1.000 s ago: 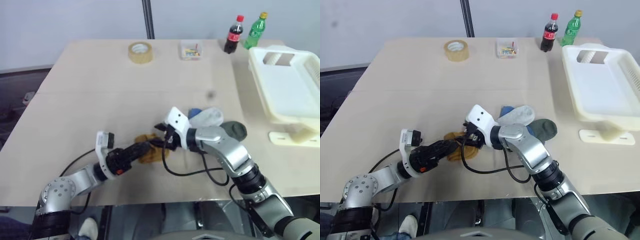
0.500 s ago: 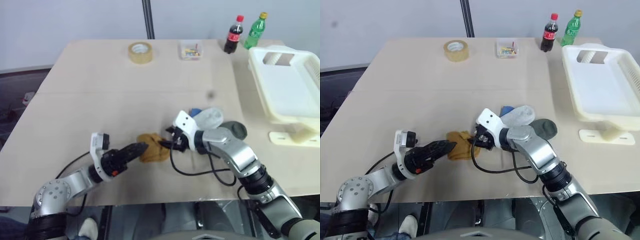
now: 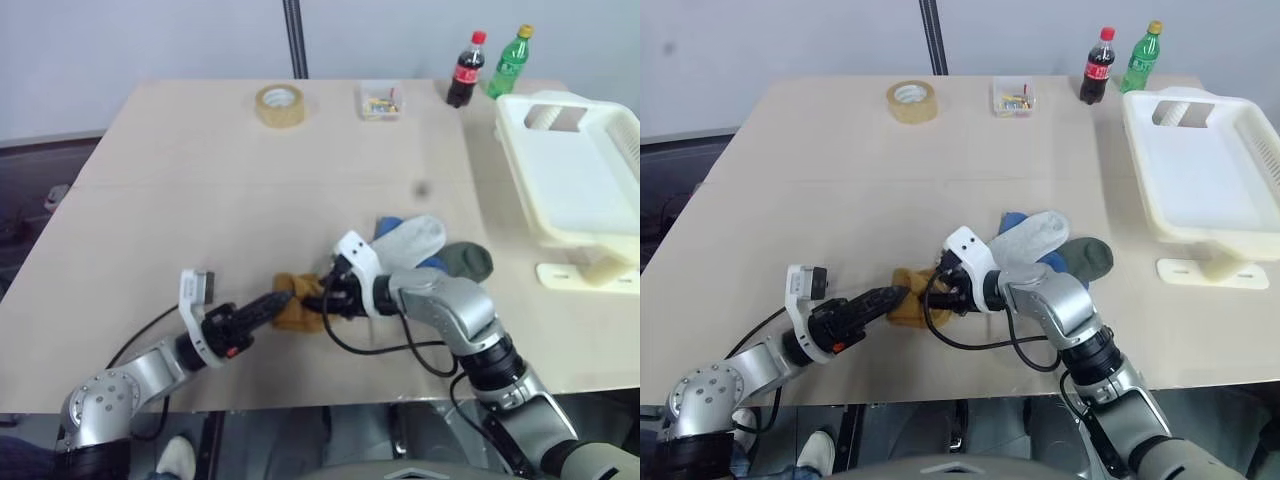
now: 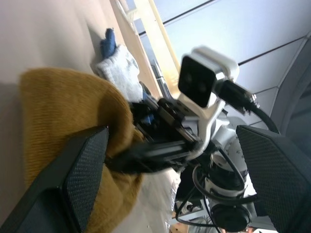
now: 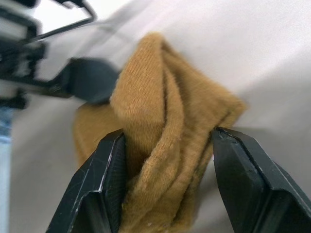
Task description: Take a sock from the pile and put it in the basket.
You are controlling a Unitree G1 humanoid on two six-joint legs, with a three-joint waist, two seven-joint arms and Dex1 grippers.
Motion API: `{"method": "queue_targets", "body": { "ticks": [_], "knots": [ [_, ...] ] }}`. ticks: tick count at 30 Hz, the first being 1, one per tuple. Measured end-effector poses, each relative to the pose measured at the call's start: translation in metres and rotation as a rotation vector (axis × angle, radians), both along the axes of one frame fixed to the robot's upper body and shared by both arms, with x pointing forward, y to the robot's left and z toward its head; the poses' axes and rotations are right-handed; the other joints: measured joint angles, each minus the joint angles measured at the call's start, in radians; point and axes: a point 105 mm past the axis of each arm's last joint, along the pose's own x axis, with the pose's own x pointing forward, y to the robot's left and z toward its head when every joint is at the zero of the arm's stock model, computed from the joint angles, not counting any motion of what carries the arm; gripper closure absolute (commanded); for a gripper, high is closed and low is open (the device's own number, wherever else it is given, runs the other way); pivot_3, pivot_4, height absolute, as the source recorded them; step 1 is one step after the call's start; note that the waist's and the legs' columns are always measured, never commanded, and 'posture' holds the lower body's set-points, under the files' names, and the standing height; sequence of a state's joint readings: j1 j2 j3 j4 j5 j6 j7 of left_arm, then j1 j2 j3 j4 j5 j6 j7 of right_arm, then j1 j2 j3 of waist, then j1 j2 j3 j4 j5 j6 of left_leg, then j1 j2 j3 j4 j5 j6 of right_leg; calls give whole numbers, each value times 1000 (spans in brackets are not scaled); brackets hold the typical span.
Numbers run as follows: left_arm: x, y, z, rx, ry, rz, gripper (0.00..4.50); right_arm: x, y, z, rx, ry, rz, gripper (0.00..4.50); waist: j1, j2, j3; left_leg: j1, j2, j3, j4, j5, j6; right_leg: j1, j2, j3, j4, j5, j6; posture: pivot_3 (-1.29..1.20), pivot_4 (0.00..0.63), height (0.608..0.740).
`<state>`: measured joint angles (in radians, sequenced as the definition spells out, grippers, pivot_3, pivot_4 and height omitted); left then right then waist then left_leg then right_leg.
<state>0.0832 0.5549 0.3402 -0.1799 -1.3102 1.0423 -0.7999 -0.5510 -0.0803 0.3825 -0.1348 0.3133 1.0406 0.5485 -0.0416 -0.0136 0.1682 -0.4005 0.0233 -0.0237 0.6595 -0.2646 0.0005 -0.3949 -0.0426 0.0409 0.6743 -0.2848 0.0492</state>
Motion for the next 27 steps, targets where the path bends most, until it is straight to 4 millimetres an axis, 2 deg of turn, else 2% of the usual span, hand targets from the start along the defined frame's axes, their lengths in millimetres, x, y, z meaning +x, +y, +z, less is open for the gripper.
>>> {"method": "queue_targets", "body": {
  "ticks": [5,6,7,9,16,17,18,21,22,27],
  "knots": [
    [-2,1,0,1,2,3,33,8,-7,1,-32,-41,-33,1704,2,0,0,-1,-1,0,0,0,0,0,2,0,-2,0,0,0,150,740],
    [-1,1,0,1,1,3,0,9,-9,2,-36,-46,-34,1146,2,0,0,-1,-1,0,0,0,0,0,2,0,-2,0,0,0,150,740],
    [-1,1,0,2,0,4,0,8,-9,2,-36,-48,-33,876,2,0,0,-1,-1,0,0,0,0,0,2,0,-2,0,0,0,150,740],
    [-1,2,-1,7,-1,7,0,5,-8,3,-26,-37,-14,59,2,0,0,0,0,0,0,0,0,0,3,0,-1,0,0,0,150,740],
    [0,2,-1,11,-13,14,0,-2,-2,4,12,19,19,23,0,0,0,0,0,0,-1,0,0,0,3,0,-2,0,0,0,150,740],
    [0,2,-1,15,-15,16,0,-2,-1,3,14,22,20,554,-2,0,0,0,0,0,-1,0,0,0,3,0,-2,0,0,0,150,740],
    [0,2,-2,17,-16,16,0,-2,-1,3,13,23,19,757,-2,0,0,0,0,0,-1,0,0,0,3,0,-2,0,0,0,150,740],
    [0,2,-2,17,-26,13,0,0,-2,-1,-8,12,25,2010,-1,0,0,0,0,0,-1,0,0,0,4,0,-2,0,0,0,150,740],
    [0,2,-2,19,-27,14,0,-1,-2,-2,-11,10,32,2271,-1,0,0,0,0,0,-1,0,0,0,4,0,-2,0,0,0,150,740],
    [1,2,-4,20,-33,18,0,-8,4,-4,-18,-6,97,4451,-1,0,0,0,0,0,-1,0,0,0,4,0,-1,0,0,0,150,740]
  ]
}}
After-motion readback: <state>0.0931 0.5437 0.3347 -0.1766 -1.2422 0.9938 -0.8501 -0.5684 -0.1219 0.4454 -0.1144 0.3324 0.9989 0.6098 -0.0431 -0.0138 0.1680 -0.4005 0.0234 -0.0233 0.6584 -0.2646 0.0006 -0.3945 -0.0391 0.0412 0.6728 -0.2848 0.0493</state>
